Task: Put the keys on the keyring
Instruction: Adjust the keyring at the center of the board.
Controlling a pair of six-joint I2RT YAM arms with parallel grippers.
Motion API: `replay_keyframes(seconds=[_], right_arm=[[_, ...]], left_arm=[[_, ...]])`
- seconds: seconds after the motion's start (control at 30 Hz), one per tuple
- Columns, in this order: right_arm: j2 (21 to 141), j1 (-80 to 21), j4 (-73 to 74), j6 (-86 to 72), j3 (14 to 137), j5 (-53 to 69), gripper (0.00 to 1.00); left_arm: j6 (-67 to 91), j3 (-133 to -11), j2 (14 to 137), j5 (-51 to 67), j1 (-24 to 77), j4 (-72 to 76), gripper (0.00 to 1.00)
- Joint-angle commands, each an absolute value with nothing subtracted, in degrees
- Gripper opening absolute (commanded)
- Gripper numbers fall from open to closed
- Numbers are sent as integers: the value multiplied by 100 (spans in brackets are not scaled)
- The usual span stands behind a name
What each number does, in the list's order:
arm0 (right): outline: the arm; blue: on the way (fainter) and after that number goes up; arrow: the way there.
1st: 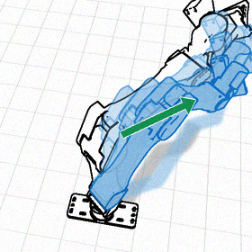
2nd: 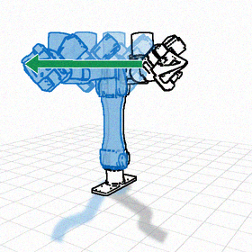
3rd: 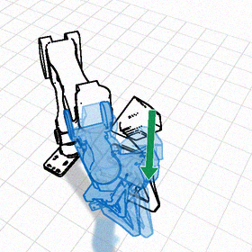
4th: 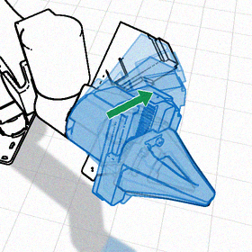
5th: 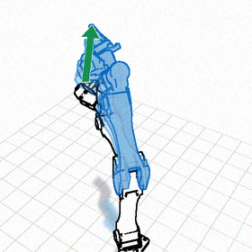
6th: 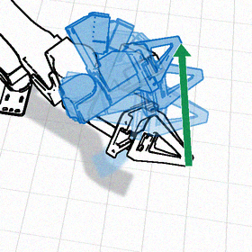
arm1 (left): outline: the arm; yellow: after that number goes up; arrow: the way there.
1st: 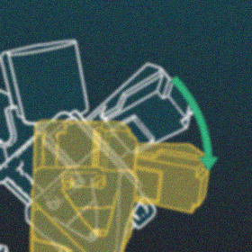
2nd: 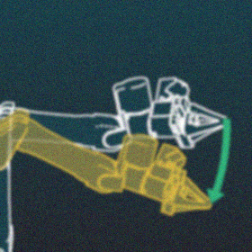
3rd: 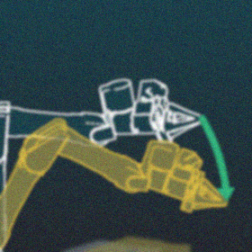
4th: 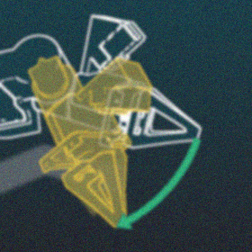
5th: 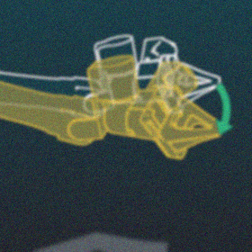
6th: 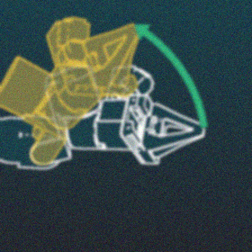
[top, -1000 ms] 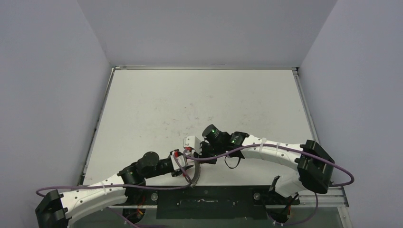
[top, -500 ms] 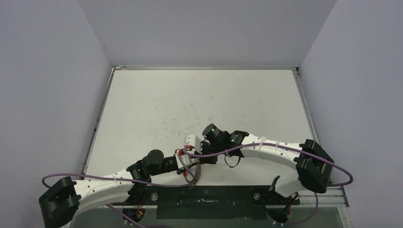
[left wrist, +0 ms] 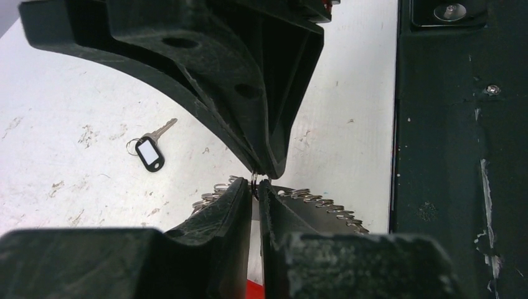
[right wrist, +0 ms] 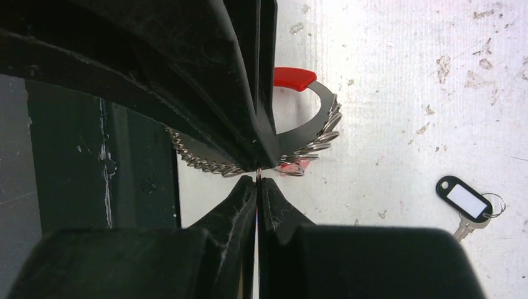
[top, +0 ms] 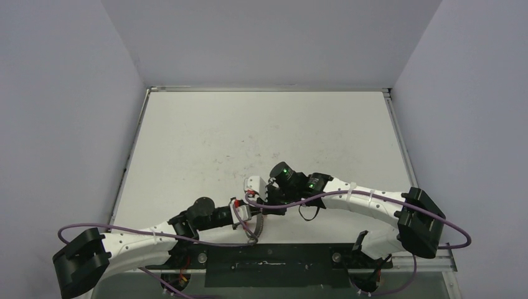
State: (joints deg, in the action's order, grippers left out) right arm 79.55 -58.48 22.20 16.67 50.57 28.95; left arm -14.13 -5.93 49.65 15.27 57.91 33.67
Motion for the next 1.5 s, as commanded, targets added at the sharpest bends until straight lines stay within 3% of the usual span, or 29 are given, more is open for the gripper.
replay_keyframes(seconds=[0.0,0.13,0.3,0.43,0.5,0.6,0.7,0.83,1.07,1.47], right_arm=[[7709,-5818,1855,1609,5052,3067,0],[7732,-5823,1855,1600,5076,3085,0],[7717,-5819,1842,1578,5089,3111,0],[7739,-5819,1828,1564,5105,3121,0],[7743,-5811,1825,1602,5094,3108,0],[7595,-5740,1560,1523,4898,2981,10],[7198,-5535,1053,1399,4490,2962,31],[6417,-5173,149,1365,3727,3312,40],[5325,-5028,-1846,1431,2448,3964,46],[5722,-5188,-3206,1164,2290,4348,42]], left_arm=[[-1493,-596,4992,1747,5792,3712,9],[-1535,-649,5028,1864,5792,3660,15],[-1563,-706,5108,1936,5800,3652,15],[-1565,-779,5198,1977,5801,3639,0],[-1520,-786,5222,1950,5801,3659,0],[-1342,-703,5201,1842,5801,3848,0],[-1077,-464,5106,1655,5801,4344,0],[-879,-111,4857,1405,5801,4902,0],[-922,214,4098,1337,5805,4993,0],[-991,219,3504,1546,5801,4530,0]])
